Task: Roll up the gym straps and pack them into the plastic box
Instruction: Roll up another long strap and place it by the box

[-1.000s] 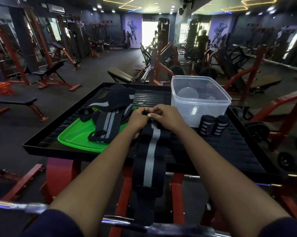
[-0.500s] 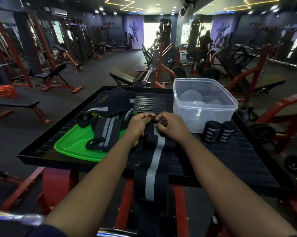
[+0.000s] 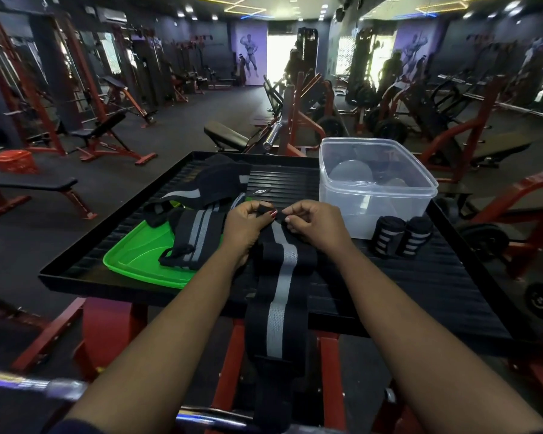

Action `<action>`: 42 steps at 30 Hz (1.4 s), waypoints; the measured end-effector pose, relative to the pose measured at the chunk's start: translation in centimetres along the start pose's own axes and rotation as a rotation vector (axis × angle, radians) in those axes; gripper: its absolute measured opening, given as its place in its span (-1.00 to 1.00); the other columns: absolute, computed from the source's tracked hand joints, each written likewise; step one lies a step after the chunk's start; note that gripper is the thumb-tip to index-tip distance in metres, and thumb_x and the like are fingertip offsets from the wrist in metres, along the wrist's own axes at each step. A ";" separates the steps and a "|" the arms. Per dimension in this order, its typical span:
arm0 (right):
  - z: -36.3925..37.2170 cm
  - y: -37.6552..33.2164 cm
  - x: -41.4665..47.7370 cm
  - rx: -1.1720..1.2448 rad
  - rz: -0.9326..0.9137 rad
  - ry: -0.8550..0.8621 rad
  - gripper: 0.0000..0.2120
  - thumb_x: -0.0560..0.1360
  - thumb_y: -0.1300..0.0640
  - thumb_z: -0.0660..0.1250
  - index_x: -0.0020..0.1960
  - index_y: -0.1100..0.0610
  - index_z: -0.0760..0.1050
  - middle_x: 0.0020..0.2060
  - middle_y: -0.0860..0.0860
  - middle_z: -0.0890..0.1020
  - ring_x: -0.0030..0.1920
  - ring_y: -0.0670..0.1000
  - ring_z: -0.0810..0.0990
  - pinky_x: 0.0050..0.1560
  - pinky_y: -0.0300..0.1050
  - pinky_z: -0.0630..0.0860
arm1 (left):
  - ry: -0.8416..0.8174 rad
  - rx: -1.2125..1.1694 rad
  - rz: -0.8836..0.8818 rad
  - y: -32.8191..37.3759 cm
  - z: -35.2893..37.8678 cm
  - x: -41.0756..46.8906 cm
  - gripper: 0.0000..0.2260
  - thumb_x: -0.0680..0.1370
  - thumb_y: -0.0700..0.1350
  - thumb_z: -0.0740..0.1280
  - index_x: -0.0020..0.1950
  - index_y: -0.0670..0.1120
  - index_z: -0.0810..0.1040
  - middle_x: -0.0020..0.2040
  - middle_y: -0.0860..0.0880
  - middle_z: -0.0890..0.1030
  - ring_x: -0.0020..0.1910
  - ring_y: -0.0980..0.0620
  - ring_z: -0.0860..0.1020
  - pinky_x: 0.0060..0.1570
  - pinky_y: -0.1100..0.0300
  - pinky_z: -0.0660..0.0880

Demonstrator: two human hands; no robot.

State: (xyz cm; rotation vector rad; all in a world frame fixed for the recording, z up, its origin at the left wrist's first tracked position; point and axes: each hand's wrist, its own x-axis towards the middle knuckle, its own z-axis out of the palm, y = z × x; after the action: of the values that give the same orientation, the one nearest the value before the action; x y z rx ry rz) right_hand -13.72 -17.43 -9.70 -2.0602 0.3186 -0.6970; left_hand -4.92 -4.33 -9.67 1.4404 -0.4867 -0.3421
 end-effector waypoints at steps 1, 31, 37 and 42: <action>0.0 0.0 -0.1 -0.022 -0.022 0.008 -0.89 0.46 0.27 0.45 -0.03 0.15 0.66 -0.27 -0.02 0.68 -0.32 -0.21 0.61 -0.16 -0.37 0.56 | -0.007 -0.013 0.004 0.1 0.0 -0.1 -0.87 0.46 -0.34 0.41 -0.04 -0.17 0.59 -0.19 -0.06 0.65 -0.28 0.18 0.61 -0.21 0.35 0.55; 0.1 -0.2 -0.4 -0.193 -0.208 0.100 -0.79 0.45 0.17 0.47 0.09 0.10 0.67 -0.14 -0.08 0.69 -0.23 -0.25 0.56 -0.09 -0.52 0.39 | -0.040 -0.165 0.016 0.3 -0.2 -0.2 -0.85 0.41 -0.36 0.44 -0.06 -0.21 0.62 -0.20 -0.10 0.68 -0.22 0.05 0.65 -0.14 0.26 0.59; 0.1 -0.1 -0.2 0.090 -0.058 0.089 -0.87 0.42 0.23 0.49 -0.08 0.02 0.67 -0.20 -0.10 0.70 -0.16 -0.14 0.65 -0.03 -0.28 0.55 | -0.078 -0.078 0.061 0.1 -0.1 -0.3 -0.86 0.45 -0.30 0.42 0.00 -0.26 0.61 -0.17 -0.07 0.67 -0.22 0.14 0.63 -0.15 0.31 0.56; -0.1 0.1 0.1 0.210 -0.033 0.135 -0.81 0.40 0.29 0.49 -0.16 0.00 0.66 -0.15 -0.07 0.72 -0.08 -0.09 0.68 0.07 -0.20 0.58 | -0.102 -0.083 0.051 0.1 0.0 -0.3 -0.85 0.55 -0.16 0.34 0.05 -0.19 0.63 -0.09 -0.10 0.68 -0.14 0.09 0.64 -0.08 0.25 0.57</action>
State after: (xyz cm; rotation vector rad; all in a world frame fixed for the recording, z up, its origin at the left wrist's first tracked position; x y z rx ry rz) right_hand -13.71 -17.57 -9.77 -1.8272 0.2764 -0.8556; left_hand -5.19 -4.16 -9.64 1.3326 -0.5841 -0.3918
